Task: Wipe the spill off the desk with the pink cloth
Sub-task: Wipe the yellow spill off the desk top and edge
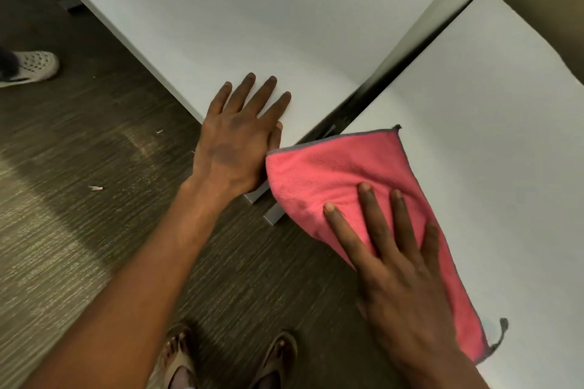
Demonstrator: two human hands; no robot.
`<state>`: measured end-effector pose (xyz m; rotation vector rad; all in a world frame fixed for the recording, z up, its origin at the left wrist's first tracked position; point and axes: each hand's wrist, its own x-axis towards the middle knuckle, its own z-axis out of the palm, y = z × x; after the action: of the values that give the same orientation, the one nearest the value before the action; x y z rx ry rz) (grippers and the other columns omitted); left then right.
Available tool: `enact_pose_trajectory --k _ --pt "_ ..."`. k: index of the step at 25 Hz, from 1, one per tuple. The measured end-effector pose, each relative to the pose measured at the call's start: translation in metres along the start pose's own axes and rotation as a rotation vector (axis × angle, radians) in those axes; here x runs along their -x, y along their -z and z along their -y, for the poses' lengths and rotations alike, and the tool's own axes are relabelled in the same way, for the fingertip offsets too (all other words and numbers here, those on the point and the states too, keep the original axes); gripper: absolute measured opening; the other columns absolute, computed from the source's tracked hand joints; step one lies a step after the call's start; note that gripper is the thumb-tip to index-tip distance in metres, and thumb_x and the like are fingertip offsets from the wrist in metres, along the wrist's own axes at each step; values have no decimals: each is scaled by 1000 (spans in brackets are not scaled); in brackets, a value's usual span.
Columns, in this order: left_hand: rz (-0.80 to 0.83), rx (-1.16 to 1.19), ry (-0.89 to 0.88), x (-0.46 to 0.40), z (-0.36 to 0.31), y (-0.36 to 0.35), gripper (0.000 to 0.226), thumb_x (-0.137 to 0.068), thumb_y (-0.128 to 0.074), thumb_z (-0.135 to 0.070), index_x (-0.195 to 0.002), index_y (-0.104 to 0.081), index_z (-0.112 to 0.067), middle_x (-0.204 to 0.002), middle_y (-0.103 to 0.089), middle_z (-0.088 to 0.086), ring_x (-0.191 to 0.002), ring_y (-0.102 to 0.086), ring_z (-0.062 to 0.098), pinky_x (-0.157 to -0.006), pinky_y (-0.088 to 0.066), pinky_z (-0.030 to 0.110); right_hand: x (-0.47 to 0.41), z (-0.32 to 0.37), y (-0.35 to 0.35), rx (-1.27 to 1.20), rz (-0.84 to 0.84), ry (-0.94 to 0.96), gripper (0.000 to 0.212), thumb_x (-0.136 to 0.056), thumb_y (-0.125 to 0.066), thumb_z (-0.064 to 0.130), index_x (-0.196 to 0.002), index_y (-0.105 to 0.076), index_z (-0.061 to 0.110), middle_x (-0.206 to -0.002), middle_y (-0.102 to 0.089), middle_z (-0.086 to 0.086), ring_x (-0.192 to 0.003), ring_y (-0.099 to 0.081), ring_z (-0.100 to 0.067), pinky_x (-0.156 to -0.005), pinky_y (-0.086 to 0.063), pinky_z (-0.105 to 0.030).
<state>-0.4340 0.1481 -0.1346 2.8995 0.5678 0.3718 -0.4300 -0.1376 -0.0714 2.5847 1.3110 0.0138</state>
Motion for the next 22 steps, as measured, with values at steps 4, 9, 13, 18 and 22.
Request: enact_pose_trajectory --k 4,9,13,18,22 --pt "145 -43 -63 -1 11 3 87 -85 -29 -69 -161 -14 -30 -171 -10 1 -158 -5 26 -127 -3 45 -44 24 10 -121 -58 36 121 -75 -74 17 -163 3 47 -176 -5 -4 -159 -4 -44 -117 -14 -78" --pt "111 -36 -37 5 4 4 89 -81 -13 -73 -161 -9 -35 -170 -8 -6 -158 -5 22 -127 -2 43 -103 33 22 -348 0 82 91 -85 -63 50 -160 -11 48 -172 -21 4 -162 0 -32 -121 5 -71" --pt "165 -6 -20 4 5 6 83 -82 -14 -70 -158 3 -39 -169 -1 -11 -158 -1 19 -127 2 41 -102 27 30 -377 -16 105 83 -88 -55 61 -161 -20 43 -168 -30 5 -162 -6 -28 -127 3 -64" --pt "221 -60 -9 0 10 5 74 -99 -37 -53 -159 4 -36 -171 2 -7 -158 3 19 -125 1 42 -38 16 16 -409 -15 115 76 -98 -42 47 -163 -2 47 -175 -3 9 -162 8 -26 -128 2 -56" --pt "50 95 77 5 -6 8 57 -103 -20 -41 -158 -30 -32 -168 -24 -4 -156 -17 22 -127 -10 45 11 -24 2 -344 -45 -86 81 -95 -41 68 -165 -8 43 -175 -7 10 -162 -6 -26 -126 -21 -61"
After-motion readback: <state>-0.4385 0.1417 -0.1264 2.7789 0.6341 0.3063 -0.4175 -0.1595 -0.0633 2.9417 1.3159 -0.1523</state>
